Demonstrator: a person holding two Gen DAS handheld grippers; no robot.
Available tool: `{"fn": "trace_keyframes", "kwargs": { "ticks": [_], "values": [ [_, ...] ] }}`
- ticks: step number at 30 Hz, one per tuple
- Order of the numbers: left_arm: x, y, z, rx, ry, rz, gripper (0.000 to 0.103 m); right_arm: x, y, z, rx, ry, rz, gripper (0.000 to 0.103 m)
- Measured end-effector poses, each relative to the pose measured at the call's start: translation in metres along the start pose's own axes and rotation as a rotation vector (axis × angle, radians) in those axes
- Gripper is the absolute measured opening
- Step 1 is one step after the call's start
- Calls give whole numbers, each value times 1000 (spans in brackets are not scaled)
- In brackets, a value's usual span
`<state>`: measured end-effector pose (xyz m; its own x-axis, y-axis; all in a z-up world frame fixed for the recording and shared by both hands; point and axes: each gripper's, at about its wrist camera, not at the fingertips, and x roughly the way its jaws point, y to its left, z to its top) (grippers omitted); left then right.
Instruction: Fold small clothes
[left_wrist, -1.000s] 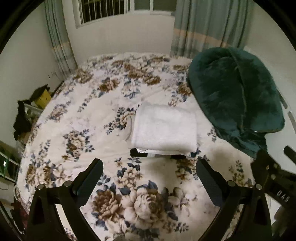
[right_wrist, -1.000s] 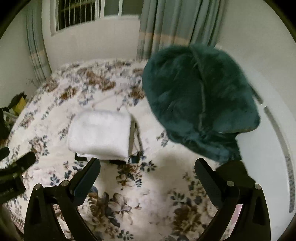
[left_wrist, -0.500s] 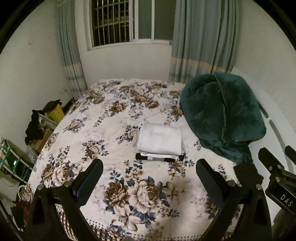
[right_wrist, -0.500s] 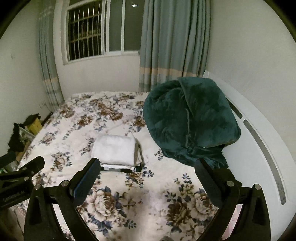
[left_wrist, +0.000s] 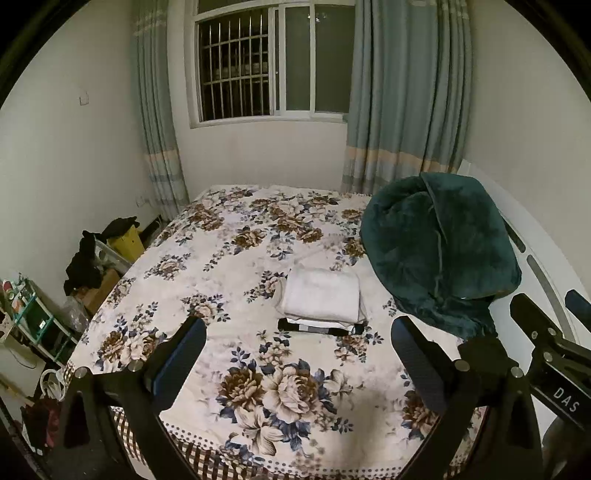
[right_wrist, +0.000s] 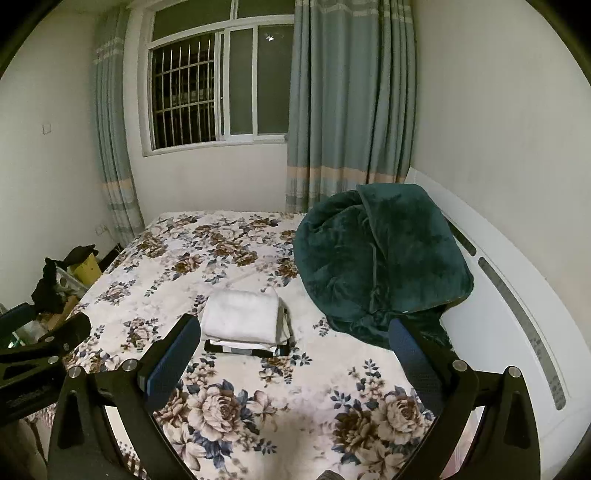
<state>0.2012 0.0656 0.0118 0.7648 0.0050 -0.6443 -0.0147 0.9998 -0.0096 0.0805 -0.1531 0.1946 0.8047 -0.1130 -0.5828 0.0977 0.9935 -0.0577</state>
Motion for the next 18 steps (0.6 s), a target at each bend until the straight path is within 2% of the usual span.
{"fn": "trace_keyframes", "kwargs": {
  "ticks": [18],
  "values": [
    [-18,-1,-9,-17,-20,21,103,-12,4,3,-13,3,7,103]
  ]
}}
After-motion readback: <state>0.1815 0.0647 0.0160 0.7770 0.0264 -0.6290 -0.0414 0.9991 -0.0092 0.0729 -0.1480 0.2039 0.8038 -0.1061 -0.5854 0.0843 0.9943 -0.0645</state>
